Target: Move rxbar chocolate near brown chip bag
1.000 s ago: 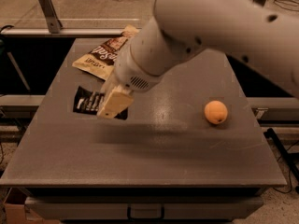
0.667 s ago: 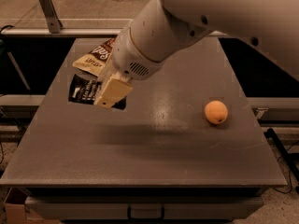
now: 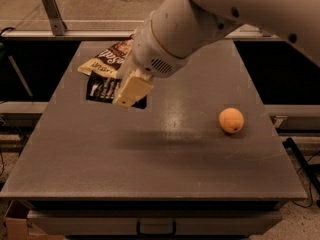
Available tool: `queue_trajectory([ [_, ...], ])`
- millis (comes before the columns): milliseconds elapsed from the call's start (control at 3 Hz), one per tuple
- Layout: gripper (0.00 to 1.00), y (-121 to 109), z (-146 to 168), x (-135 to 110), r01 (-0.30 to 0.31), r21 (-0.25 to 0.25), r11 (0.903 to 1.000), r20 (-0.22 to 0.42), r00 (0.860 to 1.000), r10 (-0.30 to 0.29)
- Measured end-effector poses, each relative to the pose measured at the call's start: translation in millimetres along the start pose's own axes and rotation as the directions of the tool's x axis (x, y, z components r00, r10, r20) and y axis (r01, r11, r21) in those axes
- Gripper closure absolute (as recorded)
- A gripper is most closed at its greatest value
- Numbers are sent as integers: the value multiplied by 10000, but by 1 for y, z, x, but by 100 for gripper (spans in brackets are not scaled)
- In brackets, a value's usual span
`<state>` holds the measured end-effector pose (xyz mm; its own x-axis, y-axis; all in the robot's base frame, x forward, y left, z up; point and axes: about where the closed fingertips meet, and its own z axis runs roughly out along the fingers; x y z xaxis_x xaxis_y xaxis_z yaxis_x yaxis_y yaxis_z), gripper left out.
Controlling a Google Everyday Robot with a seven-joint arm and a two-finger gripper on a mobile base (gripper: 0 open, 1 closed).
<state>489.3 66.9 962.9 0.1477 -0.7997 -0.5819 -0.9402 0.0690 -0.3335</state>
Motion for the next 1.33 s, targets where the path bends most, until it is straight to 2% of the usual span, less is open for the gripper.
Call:
queue_trajectory([
  [333,100,-42,-21,32,145,882,9960,-73,9999,-139],
  [667,100,-97,-20,75,253,1409,9897,-105,9997,-241],
  [1000,100,-145,5,110,120,1672,9859,50,9999,-130],
  [1333,100,-179,42,142,-233,1755,9842,180,9996,205],
])
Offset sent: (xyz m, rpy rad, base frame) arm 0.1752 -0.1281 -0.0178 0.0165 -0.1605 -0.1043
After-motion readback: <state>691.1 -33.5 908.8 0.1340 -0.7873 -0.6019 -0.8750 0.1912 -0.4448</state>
